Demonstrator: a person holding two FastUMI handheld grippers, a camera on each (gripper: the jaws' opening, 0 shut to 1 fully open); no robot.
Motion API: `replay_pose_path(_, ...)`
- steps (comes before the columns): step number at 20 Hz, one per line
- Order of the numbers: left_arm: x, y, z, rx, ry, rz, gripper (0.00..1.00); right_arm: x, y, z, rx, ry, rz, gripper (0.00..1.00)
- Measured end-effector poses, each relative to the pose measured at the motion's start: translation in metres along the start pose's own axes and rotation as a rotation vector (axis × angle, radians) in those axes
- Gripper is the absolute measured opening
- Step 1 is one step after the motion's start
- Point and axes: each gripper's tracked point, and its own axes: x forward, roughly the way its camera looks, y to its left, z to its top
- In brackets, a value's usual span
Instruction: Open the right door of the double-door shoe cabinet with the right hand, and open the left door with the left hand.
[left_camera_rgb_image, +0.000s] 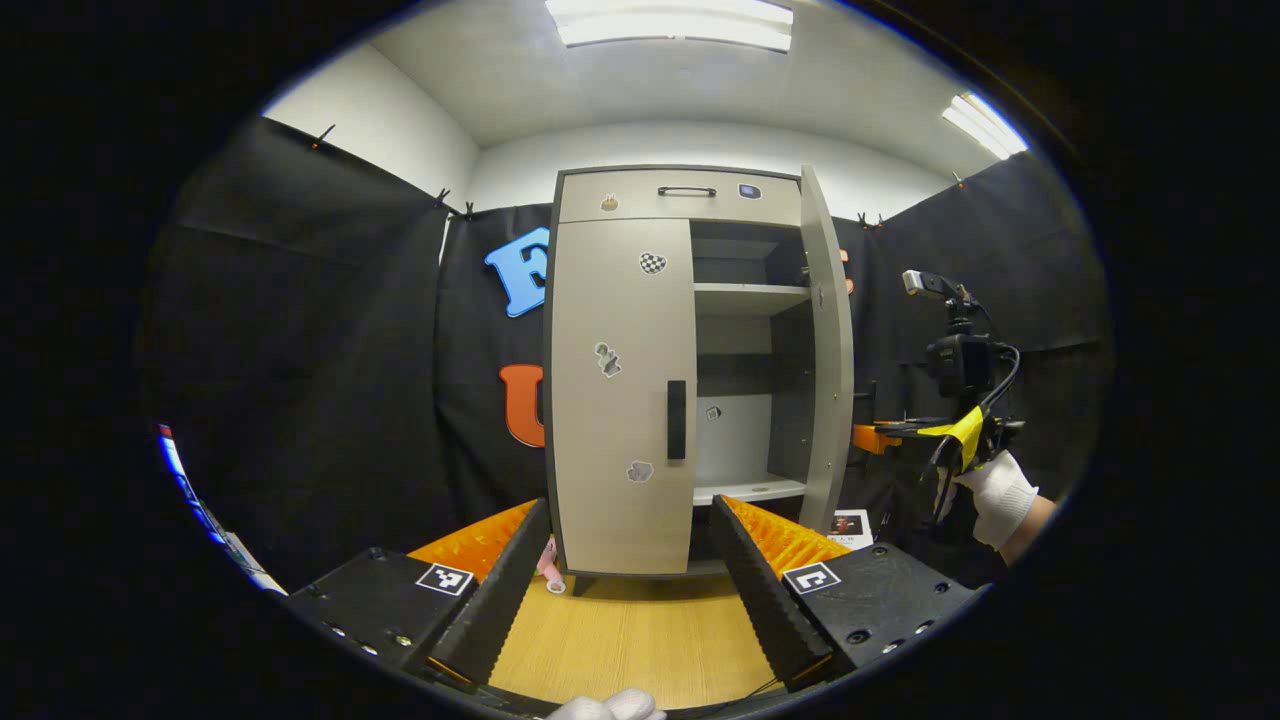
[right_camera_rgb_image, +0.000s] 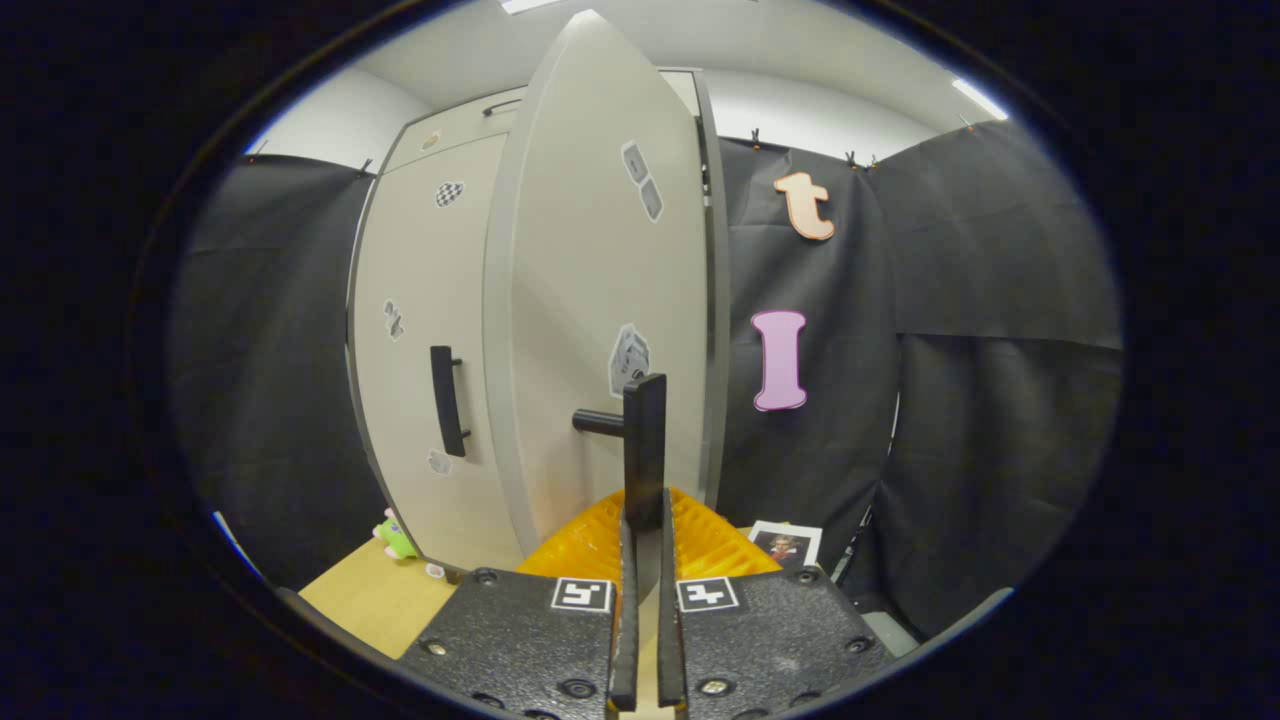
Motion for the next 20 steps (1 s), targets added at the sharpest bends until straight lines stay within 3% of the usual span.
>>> replay_pose_path(6, 0.012, -0.022, 0.004, 0.005, 0.001, -0.037, 0.96, -0.005, -0.028, 0.0, -0.014, 0.007, 0.017, 0.06)
replay_pose_path(9, 0.02, -0.021, 0.002, 0.01, 0.005, -0.048, 0.96, -0.004, -0.053, 0.001, -0.036, -0.001, -0.02, 0.01)
replay_pose_path(13, 0.032, -0.039, 0.004, 0.012, 0.005, -0.068, 0.96, -0.002, -0.086, 0.004, -0.01, -0.004, -0.045, 0.04)
replay_pose_path(16, 0.03, -0.052, 0.002, 0.012, 0.01, -0.079, 0.96, -0.004, -0.082, 0.008, 0.024, -0.018, 0.013, 0.04)
replay_pose_path(20, 0.034, -0.053, -0.001, 0.004, 0.017, -0.082, 0.96, -0.005, -0.084, 0.009, -0.01, -0.026, -0.005, 0.04)
